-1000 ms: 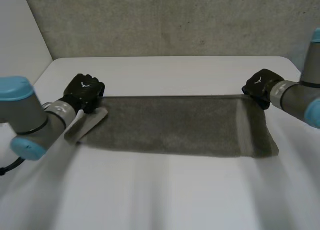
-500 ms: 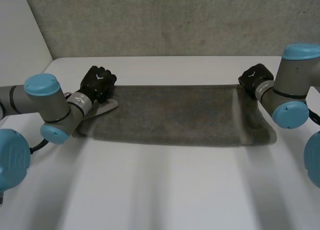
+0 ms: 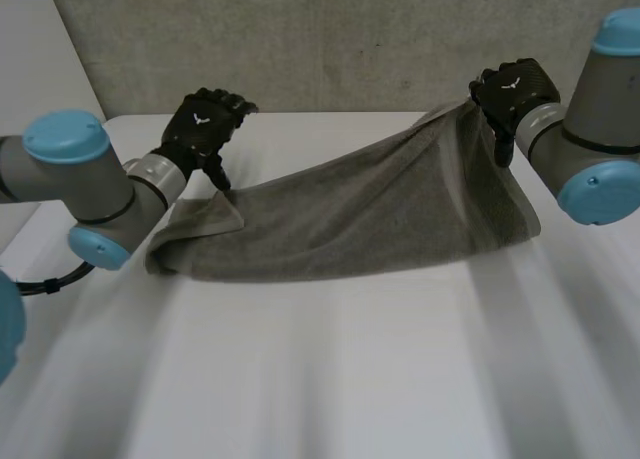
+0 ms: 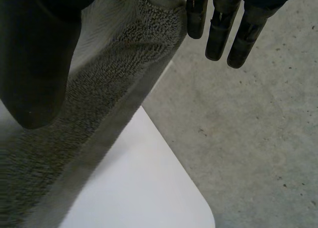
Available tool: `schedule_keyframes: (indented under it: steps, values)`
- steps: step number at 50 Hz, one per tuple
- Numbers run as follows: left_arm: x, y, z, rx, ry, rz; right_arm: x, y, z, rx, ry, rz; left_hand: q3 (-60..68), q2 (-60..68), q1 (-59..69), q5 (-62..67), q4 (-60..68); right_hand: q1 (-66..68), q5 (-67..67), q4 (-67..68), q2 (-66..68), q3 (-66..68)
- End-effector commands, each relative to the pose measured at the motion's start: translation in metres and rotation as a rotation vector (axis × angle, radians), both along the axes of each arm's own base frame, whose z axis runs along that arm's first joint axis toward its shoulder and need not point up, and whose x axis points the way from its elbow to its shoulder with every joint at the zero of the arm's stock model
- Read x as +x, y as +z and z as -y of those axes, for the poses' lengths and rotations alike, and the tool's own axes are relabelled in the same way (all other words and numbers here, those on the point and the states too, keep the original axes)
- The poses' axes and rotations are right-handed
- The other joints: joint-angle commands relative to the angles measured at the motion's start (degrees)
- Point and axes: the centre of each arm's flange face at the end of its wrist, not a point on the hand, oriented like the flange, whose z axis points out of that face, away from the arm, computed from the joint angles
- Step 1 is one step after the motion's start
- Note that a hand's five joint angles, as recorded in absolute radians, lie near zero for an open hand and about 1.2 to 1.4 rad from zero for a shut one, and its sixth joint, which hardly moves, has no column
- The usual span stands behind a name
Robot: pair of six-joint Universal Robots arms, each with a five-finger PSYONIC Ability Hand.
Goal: Fold the towel.
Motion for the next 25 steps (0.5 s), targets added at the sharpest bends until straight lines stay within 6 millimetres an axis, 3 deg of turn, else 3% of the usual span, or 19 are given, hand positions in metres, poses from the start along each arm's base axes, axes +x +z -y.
schedule_keyframes:
  steps: [1,5,11,25]
  values:
    - [0.011,0.017,-0.015,0.07,0.009,-0.09,-0.006,-0.028,-0.026,0.132,0.009,-0.127,-3.9,-4.6,-5.0,-12.4,-4.6,-3.7,-3.2,-4.4,-3.8,-4.0]
    - [0.02,0.014,-0.014,0.085,0.031,-0.081,-0.015,-0.057,-0.025,0.198,-0.01,-0.219,-3.9,-4.6,-5.0,-12.4,-4.6,-2.5,-2.0,-3.1,-2.6,-2.8]
    - [0.032,0.005,-0.013,0.121,0.061,-0.067,-0.031,-0.081,-0.011,0.242,-0.08,-0.253,-3.9,-4.6,-5.0,-12.4,-4.6,-2.5,-2.0,-3.1,-2.6,-2.8]
    - [0.037,-0.035,-0.018,0.139,0.075,0.078,-0.035,-0.085,0.006,0.226,-0.105,-0.242,-2.9,-3.6,-4.0,-11.4,-3.6,-3.7,-3.2,-4.4,-3.8,-4.0]
